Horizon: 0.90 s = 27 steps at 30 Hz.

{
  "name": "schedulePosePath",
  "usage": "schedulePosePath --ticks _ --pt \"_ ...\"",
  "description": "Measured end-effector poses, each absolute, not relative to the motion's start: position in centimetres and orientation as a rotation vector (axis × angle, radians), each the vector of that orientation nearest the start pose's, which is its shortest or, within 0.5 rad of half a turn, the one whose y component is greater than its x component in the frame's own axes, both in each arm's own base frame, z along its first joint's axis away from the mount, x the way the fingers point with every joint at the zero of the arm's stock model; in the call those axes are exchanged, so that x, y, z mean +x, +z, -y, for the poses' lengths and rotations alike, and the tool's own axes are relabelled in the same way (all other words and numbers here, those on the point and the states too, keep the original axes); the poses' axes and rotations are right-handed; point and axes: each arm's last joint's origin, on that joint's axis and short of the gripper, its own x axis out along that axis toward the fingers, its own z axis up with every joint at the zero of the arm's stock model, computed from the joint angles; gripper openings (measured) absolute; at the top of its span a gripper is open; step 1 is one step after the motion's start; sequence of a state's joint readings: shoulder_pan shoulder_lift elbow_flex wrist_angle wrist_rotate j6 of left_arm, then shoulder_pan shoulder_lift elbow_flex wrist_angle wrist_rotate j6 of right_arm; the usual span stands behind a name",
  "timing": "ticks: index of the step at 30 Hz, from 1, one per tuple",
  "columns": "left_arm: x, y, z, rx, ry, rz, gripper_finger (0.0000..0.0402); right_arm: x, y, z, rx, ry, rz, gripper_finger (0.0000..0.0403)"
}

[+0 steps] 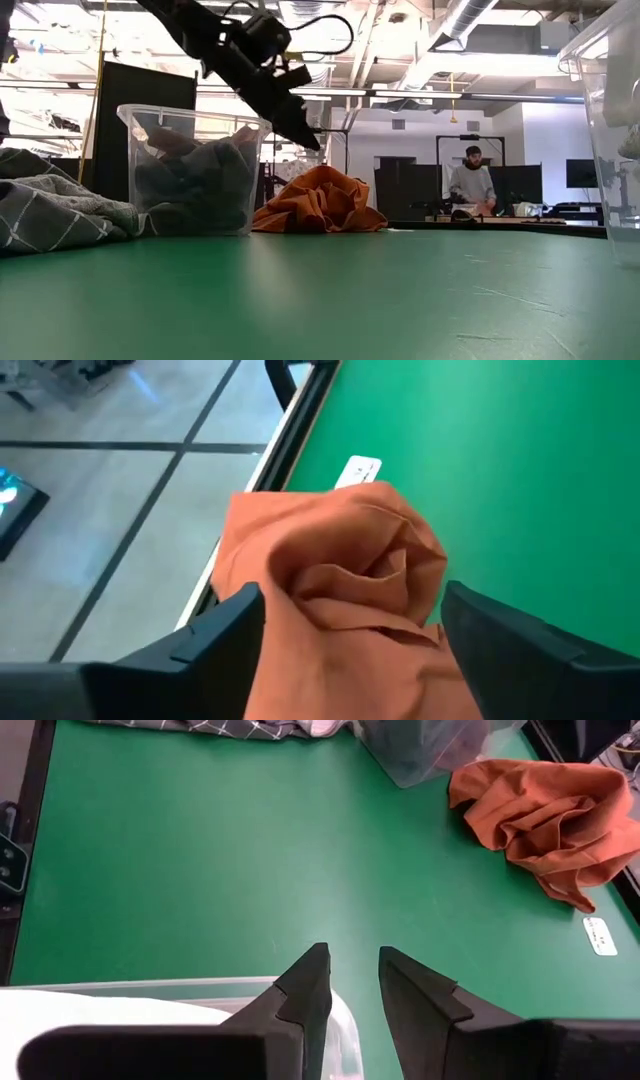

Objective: Sort towels by color in basket
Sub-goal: Put the orange towel into the top transparent bin

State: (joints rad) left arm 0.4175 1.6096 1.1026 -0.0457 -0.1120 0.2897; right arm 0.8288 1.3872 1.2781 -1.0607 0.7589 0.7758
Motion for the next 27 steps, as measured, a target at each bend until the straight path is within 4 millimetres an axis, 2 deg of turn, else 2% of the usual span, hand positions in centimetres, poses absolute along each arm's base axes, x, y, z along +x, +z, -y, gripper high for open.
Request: schedulePosePath --ticks 4,15,20,27 --pt "33.8 24.4 -15.2 0.196 0.416 -0.673 0.0309 18.8 31.4 -17.6 -0.104 -0.246 -0.757 0.0120" --pt "39.3 24.0 -18.0 0.219 0.433 -0.897 0.0311 18.8 31.5 -17.5 -0.110 -0.264 -0.738 0.0120" --pt "41.3 22.1 -20.0 0.184 0.430 -1.044 0.0311 18.8 31.5 -17.5 -0.112 -0.264 -0.739 0.0120" --pt "43.0 17.8 -21.8 0.055 0.325 -1.219 0.0311 18.8 31.5 -17.5 -0.115 -0.265 -0.741 0.0120"
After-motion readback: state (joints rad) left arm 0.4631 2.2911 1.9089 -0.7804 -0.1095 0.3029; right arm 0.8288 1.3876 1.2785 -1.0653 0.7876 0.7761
